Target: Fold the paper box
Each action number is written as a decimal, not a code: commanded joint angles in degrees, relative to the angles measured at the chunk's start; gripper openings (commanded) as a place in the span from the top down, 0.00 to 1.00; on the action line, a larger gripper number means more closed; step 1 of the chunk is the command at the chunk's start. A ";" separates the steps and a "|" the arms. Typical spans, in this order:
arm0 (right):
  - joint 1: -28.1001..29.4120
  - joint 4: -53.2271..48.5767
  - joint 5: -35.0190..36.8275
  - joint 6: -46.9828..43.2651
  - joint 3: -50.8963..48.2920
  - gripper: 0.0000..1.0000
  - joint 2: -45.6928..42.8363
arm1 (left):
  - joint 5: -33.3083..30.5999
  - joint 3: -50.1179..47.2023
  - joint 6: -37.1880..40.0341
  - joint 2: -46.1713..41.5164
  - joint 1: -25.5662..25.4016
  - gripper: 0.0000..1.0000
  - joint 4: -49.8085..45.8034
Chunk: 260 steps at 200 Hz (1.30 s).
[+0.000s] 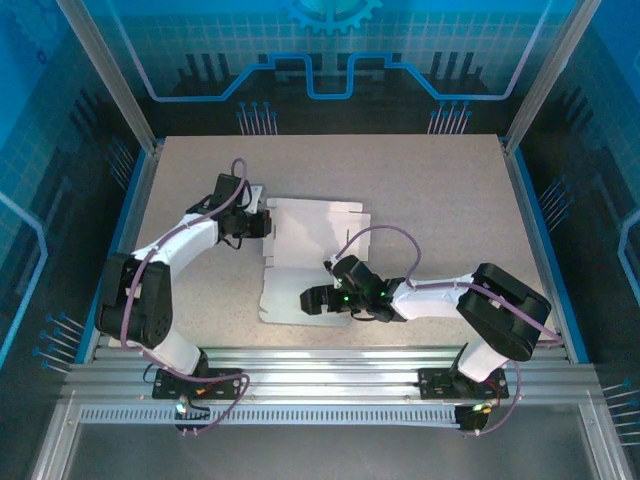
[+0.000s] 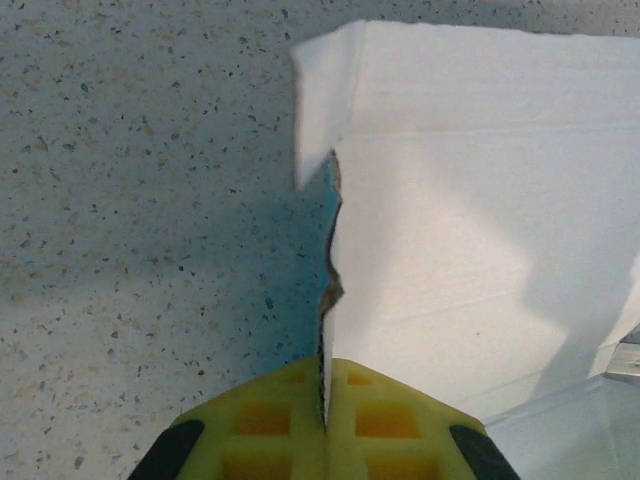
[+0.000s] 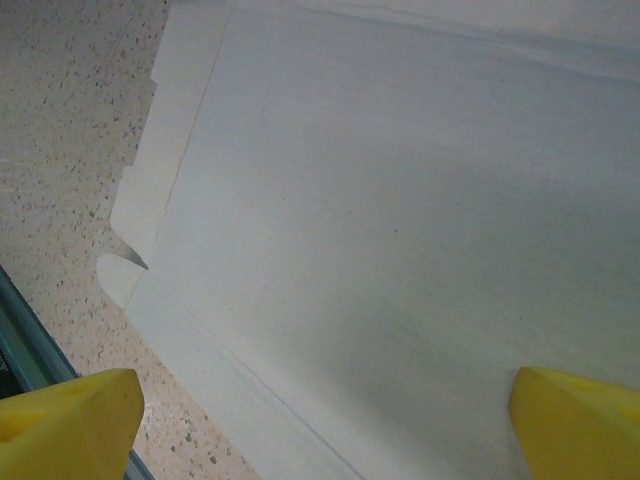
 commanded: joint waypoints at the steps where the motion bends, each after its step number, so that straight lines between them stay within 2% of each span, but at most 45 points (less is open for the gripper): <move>1: -0.48 -9.41 3.50 2.86 -3.48 0.04 3.64 | -3.48 -2.46 0.51 -2.47 -1.98 1.00 0.55; 56: -0.39 -9.07 4.02 3.26 -4.17 0.04 2.76 | -7.47 -4.37 0.35 -5.20 -2.87 1.00 0.64; 118: -0.27 -7.30 4.00 3.52 -5.73 0.04 2.23 | -13.44 -1.24 3.85 -1.64 -2.69 1.00 0.25; 157: -0.21 -6.60 4.35 3.72 -6.33 0.04 2.38 | -12.26 -1.13 2.23 -0.88 -2.69 1.00 -0.76; 260: -0.46 -7.75 5.90 6.64 -6.57 0.06 3.11 | -11.88 -11.75 -2.26 -11.16 -3.45 1.00 1.90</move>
